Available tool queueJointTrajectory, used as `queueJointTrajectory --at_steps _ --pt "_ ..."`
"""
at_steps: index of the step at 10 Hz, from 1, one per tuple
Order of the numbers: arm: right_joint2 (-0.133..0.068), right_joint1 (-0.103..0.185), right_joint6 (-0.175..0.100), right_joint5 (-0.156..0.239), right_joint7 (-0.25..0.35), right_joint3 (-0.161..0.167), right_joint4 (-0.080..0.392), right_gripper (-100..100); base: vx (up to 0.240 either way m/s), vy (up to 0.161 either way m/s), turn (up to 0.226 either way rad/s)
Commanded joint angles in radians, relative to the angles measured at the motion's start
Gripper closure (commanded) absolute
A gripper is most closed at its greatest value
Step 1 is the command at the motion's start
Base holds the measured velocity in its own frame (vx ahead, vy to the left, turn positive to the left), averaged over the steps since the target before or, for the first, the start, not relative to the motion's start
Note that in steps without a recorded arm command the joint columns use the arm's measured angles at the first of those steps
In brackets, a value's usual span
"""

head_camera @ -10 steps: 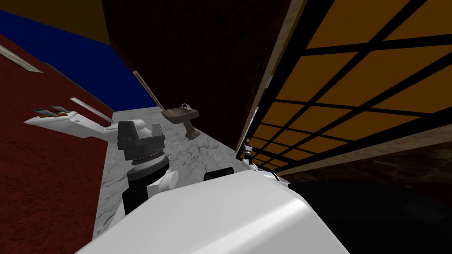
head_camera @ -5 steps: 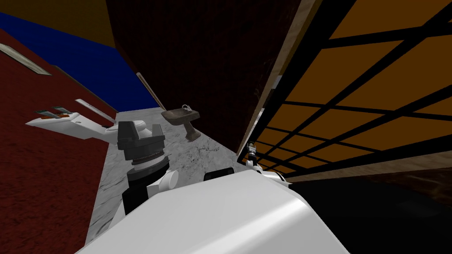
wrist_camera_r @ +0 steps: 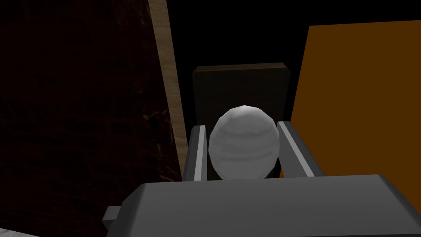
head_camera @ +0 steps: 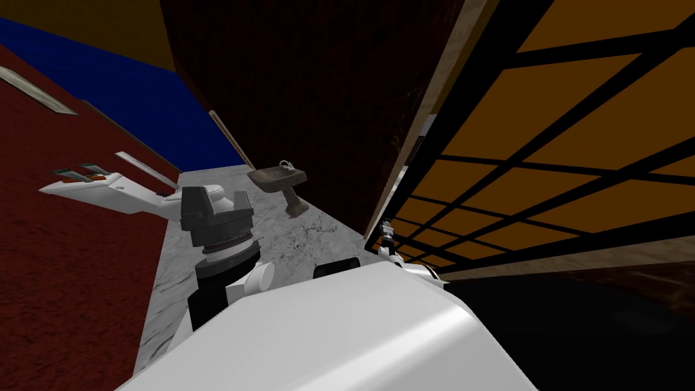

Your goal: Pull the door open

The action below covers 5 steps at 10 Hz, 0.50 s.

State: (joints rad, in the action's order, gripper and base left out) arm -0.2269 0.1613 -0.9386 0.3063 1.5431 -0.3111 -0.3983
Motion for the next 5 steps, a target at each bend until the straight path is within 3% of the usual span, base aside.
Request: queueJointTrajectory --at_steps 1,2,5 --pt "0.0 0.0 -0.002 0.0 0.001 0.0 -0.001 100 0.0 0.0 0.0" --pt "0.0 0.0 -0.002 0.0 0.001 0.0 -0.001 100 0.0 0.0 0.0" --pt "0.0 0.003 0.004 -0.021 0.022 0.027 -0.004 100 -0.165 0.0 0.049"
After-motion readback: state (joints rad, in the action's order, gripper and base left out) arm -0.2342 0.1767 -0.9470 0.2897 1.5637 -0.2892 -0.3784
